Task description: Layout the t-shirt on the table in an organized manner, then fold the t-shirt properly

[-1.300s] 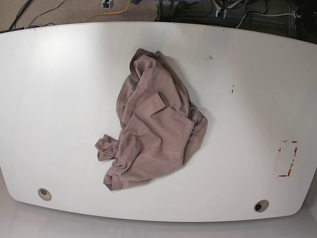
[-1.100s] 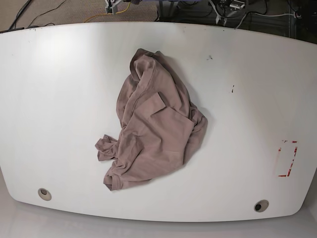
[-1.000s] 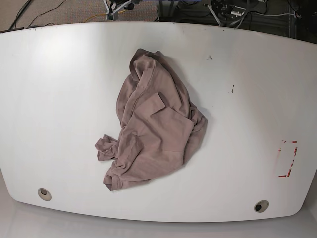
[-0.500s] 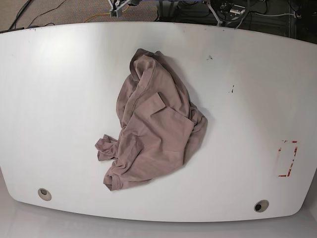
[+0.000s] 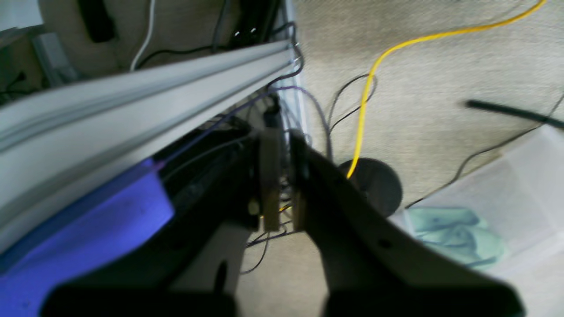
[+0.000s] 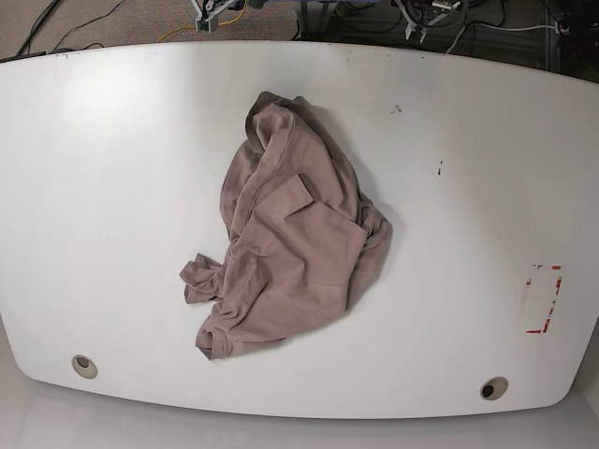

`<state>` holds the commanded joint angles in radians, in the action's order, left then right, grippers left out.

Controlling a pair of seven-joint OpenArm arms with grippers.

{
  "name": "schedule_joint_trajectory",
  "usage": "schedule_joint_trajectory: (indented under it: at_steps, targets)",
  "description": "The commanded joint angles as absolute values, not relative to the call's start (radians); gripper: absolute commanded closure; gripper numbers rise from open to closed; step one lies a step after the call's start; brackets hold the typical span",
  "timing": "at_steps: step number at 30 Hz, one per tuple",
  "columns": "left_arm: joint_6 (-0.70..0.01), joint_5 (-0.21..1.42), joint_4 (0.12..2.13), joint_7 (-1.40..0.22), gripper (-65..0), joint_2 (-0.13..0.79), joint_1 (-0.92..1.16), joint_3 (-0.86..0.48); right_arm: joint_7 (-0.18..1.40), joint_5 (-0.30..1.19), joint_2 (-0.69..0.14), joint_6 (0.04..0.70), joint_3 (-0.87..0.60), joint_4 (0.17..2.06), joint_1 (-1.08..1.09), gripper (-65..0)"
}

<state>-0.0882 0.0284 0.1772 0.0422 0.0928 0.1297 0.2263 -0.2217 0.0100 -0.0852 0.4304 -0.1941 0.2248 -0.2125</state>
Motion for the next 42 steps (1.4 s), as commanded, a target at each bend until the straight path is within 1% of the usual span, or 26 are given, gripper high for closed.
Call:
schedule_joint_trajectory:
  at_steps: [4,7,9,12,14,18,22,25,28,32,42]
  targets:
    - [-0.088,0.028,0.177,0.084,-24.7,0.093,0.140,0.225,-0.222,0.010,-0.085,0.430,-0.194,0.225,-0.216,-3.6]
    - [-0.088,0.028,0.179,0.125,-24.7,0.093,0.160,0.225,-0.225,0.010,-0.085,0.429,-0.194,0.260,-0.225,-3.5]
    - [-0.088,0.030,0.179,0.159,-24.7,0.093,0.176,0.225,-0.234,0.010,-0.085,0.401,-0.194,0.305,-0.265,-3.5]
    - [-0.088,0.030,0.179,0.229,-24.7,0.093,0.196,0.225,-0.252,0.010,-0.085,0.340,-0.194,0.389,-0.318,-3.5]
    - [-0.088,0.030,0.179,0.285,-24.7,0.102,0.216,0.225,-0.254,0.010,-0.084,0.318,-0.194,0.443,-0.354,-3.5]
    - [-0.088,0.031,0.236,0.372,-24.7,0.125,0.266,0.220,-0.255,0.016,-0.084,0.312,-0.194,0.541,-0.426,-3.5]
    - [-0.088,0.031,0.381,0.404,-24.7,0.150,0.361,0.160,-0.255,0.018,-0.084,0.309,-0.194,0.645,-0.507,-3.5]
    - [-0.088,0.031,0.522,0.404,-24.7,0.157,0.449,0.085,-0.255,0.019,-0.082,0.306,-0.196,0.733,-0.578,-3.5]
    - [-0.091,0.031,0.611,0.404,-24.7,0.179,0.509,0.044,-0.255,0.019,-0.071,0.306,-0.197,0.794,-0.627,-3.5]
    - [-0.091,0.031,0.725,0.404,-24.7,0.185,0.584,0.012,-0.254,0.019,-0.053,0.306,-0.200,0.909,-0.708,-3.5]
    - [-0.093,0.031,0.986,0.407,-24.7,0.183,0.777,-0.113,-0.251,0.021,-0.025,0.306,-0.202,1.207,-0.911,-3.5]
